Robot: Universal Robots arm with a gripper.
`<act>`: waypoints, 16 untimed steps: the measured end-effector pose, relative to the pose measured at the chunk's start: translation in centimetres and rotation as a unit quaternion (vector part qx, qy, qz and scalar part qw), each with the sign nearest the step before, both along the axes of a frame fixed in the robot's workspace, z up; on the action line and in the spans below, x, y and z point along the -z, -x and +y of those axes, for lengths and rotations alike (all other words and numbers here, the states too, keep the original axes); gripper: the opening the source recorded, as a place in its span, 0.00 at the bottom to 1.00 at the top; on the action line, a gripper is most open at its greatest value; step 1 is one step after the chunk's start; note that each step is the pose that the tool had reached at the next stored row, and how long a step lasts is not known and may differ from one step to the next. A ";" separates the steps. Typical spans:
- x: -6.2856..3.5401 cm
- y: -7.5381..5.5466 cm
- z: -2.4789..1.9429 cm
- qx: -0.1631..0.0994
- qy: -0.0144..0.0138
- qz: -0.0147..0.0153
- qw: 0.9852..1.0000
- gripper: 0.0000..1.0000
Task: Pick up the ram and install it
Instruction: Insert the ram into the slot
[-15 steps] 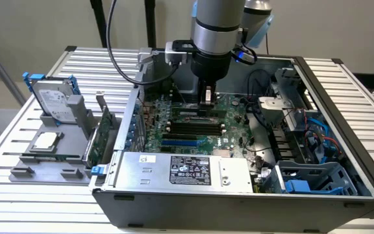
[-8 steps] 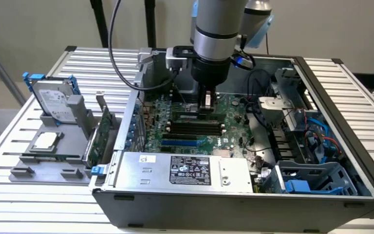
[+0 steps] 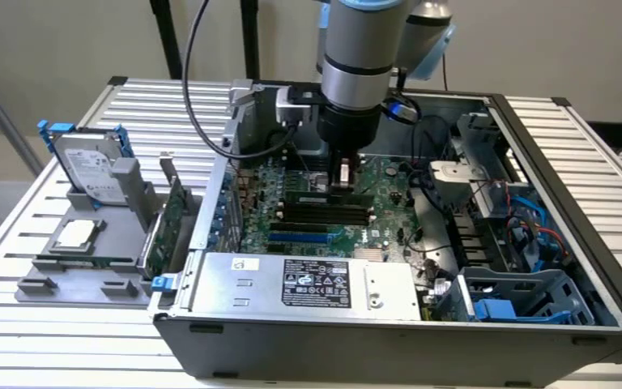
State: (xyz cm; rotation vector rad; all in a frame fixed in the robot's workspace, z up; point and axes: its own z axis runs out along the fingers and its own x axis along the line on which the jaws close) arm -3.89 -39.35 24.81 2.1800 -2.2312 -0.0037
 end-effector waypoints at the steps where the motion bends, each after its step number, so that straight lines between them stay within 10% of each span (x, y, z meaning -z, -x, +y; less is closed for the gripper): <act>1: 0.16 0.0 0.01 -0.001 0.001 0.000 1.000 0.00; 11: 1.43 0.0 0.09 -0.005 0.014 0.000 1.000 0.00; 16: 1.77 0.1 0.23 -0.005 0.015 0.000 1.000 0.00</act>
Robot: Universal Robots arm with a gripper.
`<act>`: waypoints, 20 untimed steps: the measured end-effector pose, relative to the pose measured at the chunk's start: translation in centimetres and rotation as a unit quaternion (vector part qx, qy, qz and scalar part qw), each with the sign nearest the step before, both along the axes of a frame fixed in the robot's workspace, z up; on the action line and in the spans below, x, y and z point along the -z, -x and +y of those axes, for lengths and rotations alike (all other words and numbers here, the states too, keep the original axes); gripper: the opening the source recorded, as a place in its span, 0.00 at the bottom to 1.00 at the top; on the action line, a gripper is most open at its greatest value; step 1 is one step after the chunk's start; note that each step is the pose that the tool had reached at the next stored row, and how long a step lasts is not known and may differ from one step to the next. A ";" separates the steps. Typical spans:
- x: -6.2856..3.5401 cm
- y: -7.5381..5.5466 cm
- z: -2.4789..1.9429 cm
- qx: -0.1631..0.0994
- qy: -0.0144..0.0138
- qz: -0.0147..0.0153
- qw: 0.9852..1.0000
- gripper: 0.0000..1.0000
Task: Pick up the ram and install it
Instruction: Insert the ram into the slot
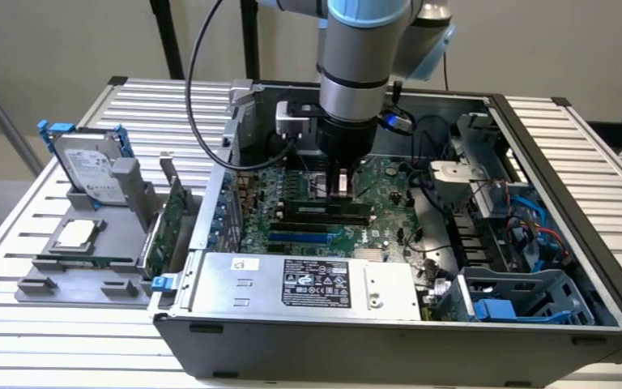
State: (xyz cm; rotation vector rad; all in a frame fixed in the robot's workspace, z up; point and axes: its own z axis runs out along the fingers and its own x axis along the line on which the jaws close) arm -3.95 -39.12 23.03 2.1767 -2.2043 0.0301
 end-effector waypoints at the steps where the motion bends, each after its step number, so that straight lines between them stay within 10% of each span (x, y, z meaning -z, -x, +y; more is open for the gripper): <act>1: 0.04 0.0 0.03 0.000 0.000 0.000 1.000 0.00; 20: 0.66 0.1 0.47 0.000 0.000 -0.001 1.000 0.00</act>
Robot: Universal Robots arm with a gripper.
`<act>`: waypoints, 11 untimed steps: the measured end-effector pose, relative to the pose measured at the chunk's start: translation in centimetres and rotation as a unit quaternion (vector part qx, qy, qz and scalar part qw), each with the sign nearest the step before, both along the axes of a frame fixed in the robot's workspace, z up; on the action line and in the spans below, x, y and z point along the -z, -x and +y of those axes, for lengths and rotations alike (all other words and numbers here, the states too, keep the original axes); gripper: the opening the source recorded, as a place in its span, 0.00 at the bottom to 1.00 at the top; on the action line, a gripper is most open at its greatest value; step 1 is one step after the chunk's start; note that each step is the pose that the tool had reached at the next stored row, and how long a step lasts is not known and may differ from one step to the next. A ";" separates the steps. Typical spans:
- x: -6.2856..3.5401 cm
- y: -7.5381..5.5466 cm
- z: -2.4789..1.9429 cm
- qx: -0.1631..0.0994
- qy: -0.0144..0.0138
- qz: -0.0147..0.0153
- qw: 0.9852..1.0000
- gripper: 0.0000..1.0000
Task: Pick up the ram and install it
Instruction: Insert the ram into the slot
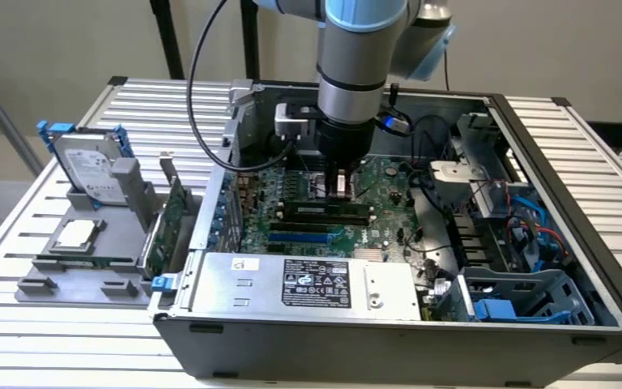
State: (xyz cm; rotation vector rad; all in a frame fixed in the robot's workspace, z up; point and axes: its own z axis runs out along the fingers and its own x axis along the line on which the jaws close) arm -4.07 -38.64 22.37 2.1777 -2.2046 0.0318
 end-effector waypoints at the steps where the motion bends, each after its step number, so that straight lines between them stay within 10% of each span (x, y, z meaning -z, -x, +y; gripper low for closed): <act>1: 0.00 0.0 0.00 0.000 0.000 0.000 1.000 0.00; 11: -0.19 0.0 -0.13 0.000 0.000 0.000 1.000 0.00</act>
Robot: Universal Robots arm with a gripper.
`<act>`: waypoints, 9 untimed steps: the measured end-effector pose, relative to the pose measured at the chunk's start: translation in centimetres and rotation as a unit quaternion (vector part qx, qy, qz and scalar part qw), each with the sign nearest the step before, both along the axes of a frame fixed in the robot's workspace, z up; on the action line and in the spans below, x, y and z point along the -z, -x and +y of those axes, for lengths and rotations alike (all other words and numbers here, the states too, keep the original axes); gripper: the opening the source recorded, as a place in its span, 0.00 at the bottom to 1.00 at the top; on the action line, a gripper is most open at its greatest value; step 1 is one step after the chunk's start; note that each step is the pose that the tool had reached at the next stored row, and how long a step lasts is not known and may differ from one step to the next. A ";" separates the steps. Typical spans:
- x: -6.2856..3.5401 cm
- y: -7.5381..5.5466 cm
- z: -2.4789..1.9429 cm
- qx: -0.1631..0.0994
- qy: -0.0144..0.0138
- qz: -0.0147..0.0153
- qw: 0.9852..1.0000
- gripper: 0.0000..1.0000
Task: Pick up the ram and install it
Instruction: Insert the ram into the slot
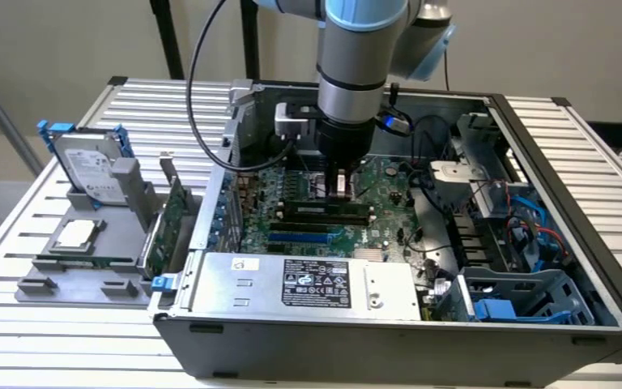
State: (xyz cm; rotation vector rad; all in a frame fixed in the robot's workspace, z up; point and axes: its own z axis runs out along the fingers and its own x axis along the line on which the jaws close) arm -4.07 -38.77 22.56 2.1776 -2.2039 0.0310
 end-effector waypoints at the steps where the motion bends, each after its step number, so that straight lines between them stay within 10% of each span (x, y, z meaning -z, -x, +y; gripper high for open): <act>1: 0.00 0.0 -0.01 0.000 0.000 0.000 1.000 0.00; 9: 0.14 0.0 -0.02 0.000 0.000 0.000 1.000 0.00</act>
